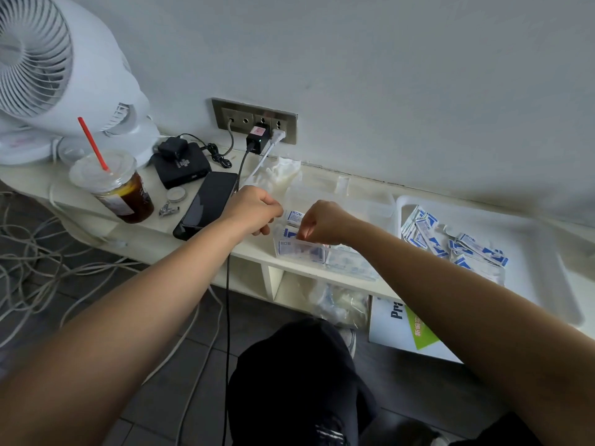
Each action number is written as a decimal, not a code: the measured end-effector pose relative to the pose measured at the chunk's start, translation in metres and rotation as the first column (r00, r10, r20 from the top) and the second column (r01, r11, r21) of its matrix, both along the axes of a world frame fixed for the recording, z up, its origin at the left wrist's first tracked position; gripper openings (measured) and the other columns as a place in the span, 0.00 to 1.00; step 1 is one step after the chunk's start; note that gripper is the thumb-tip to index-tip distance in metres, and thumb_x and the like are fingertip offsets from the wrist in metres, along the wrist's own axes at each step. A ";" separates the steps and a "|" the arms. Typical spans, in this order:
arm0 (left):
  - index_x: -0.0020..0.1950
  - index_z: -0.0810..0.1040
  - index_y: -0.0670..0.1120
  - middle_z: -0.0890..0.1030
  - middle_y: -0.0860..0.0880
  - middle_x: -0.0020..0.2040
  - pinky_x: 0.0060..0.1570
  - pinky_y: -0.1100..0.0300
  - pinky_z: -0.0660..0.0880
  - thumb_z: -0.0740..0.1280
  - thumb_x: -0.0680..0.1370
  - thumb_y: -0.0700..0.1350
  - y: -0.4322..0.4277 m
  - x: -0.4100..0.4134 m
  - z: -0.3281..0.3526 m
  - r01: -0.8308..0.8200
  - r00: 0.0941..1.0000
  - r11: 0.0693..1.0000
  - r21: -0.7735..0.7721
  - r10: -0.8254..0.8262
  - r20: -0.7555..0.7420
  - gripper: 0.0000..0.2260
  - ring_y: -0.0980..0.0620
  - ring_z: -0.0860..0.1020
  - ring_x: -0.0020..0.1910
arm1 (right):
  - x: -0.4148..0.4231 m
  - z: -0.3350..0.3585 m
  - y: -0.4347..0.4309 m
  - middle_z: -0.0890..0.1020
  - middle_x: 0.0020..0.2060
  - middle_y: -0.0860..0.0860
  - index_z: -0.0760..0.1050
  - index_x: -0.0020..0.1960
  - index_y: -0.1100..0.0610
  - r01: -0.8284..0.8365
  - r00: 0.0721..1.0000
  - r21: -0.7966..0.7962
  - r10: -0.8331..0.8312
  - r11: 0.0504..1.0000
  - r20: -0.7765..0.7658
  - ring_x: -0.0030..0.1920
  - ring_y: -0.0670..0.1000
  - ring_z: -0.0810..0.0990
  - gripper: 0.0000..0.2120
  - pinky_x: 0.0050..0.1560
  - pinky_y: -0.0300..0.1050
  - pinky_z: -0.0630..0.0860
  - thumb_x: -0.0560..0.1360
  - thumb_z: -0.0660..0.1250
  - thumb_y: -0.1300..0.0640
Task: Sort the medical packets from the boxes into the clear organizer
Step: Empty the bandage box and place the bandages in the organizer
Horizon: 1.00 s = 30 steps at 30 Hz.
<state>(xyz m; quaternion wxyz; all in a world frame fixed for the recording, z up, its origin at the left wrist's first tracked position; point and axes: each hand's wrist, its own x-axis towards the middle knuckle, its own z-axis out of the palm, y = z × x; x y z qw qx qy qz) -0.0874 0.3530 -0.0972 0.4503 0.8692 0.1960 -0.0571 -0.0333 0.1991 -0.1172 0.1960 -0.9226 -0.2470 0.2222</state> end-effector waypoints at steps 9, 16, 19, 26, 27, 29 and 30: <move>0.54 0.79 0.43 0.80 0.48 0.38 0.25 0.63 0.70 0.68 0.75 0.41 -0.002 0.000 0.002 0.031 0.999 0.999 0.034 -0.031 -0.010 0.09 0.52 0.78 0.27 | -0.001 -0.001 -0.005 0.84 0.44 0.51 0.84 0.47 0.55 -0.031 0.996 0.078 0.024 0.997 0.083 0.45 0.52 0.82 0.07 0.50 0.44 0.79 0.70 0.72 0.58; 0.55 0.77 0.50 0.78 0.54 0.45 0.43 0.61 0.68 0.65 0.76 0.43 -0.045 0.012 0.027 0.047 0.959 0.930 0.364 -0.144 0.244 0.09 0.53 0.76 0.43 | 0.013 0.042 -0.077 0.84 0.34 0.51 0.82 0.45 0.59 0.196 0.966 0.488 -0.253 0.851 0.053 0.32 0.47 0.79 0.06 0.35 0.35 0.76 0.75 0.68 0.59; 0.52 0.79 0.50 0.79 0.56 0.42 0.42 0.62 0.69 0.65 0.75 0.42 -0.100 0.024 0.035 0.162 0.907 0.930 0.331 -0.273 0.321 0.07 0.54 0.76 0.41 | 0.019 0.044 -0.140 0.83 0.32 0.52 0.82 0.44 0.60 0.338 0.909 0.530 -0.416 0.778 0.032 0.31 0.48 0.77 0.06 0.32 0.32 0.72 0.74 0.67 0.61; 0.47 0.82 0.50 0.79 0.54 0.39 0.41 0.64 0.69 0.67 0.74 0.41 -0.231 0.050 0.010 0.478 0.816 0.831 0.284 -0.540 0.204 0.06 0.53 0.76 0.41 | 0.008 0.001 -0.264 0.82 0.45 0.55 0.79 0.50 0.59 0.499 0.867 -0.036 -0.497 0.866 0.041 0.44 0.54 0.79 0.13 0.45 0.46 0.75 0.69 0.74 0.56; 0.48 0.82 0.49 0.79 0.53 0.40 0.42 0.63 0.70 0.67 0.73 0.40 -0.242 0.053 0.003 0.510 0.806 0.813 0.282 -0.566 0.176 0.07 0.52 0.77 0.42 | 0.004 -0.004 -0.269 0.81 0.47 0.54 0.78 0.52 0.57 0.476 0.879 -0.112 -0.469 0.872 0.082 0.47 0.54 0.78 0.16 0.46 0.46 0.73 0.68 0.74 0.52; 0.50 0.82 0.47 0.81 0.51 0.44 0.44 0.63 0.71 0.67 0.73 0.38 -0.265 0.058 -0.013 0.561 0.784 0.780 0.277 -0.608 0.124 0.09 0.51 0.78 0.45 | -0.004 -0.013 -0.280 0.79 0.49 0.54 0.76 0.56 0.56 0.447 0.894 -0.190 -0.426 0.874 0.140 0.51 0.55 0.77 0.20 0.46 0.43 0.69 0.67 0.74 0.49; 0.52 0.81 0.47 0.81 0.50 0.47 0.46 0.62 0.71 0.67 0.73 0.38 -0.271 0.059 -0.020 0.576 0.776 0.765 0.288 -0.622 0.100 0.10 0.50 0.79 0.48 | -0.006 -0.019 -0.280 0.79 0.50 0.54 0.76 0.56 0.56 0.434 0.899 -0.198 -0.408 0.879 0.161 0.52 0.55 0.77 0.21 0.46 0.43 0.68 0.67 0.75 0.48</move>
